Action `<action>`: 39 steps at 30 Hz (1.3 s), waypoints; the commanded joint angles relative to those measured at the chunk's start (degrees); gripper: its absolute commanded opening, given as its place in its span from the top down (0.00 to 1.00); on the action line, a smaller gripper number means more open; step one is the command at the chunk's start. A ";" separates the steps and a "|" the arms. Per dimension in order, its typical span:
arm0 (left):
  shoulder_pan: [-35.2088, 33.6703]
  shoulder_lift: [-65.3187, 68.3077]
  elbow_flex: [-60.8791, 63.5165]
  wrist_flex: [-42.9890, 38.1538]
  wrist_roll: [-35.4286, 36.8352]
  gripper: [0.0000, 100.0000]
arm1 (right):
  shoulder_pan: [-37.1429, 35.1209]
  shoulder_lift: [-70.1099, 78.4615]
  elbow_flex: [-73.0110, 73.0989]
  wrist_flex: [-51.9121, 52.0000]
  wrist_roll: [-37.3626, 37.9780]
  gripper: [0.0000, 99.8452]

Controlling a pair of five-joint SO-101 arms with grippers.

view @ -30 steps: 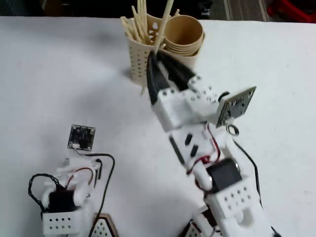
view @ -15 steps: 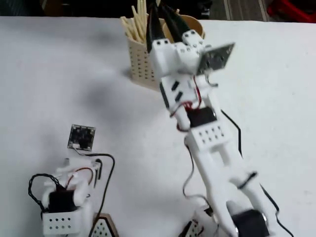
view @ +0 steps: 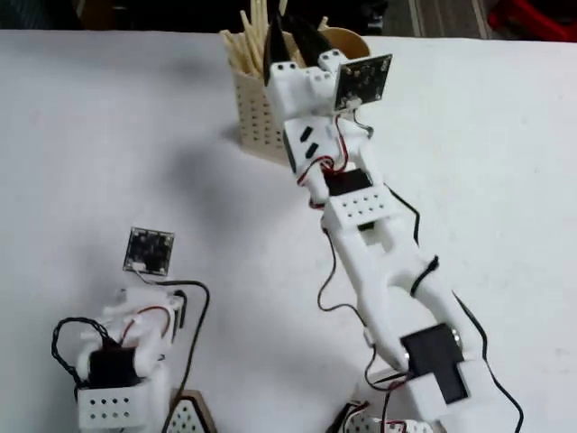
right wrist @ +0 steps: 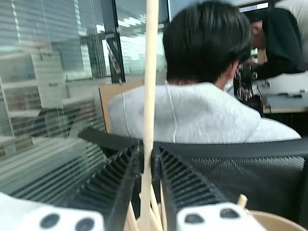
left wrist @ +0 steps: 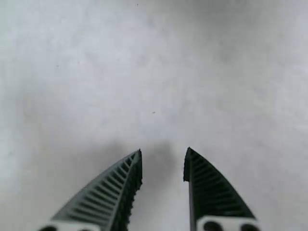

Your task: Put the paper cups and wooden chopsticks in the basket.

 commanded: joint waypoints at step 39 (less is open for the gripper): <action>0.66 -0.31 -0.26 0.26 -0.09 0.85 | -2.15 -36.00 28.04 5.58 10.11 0.98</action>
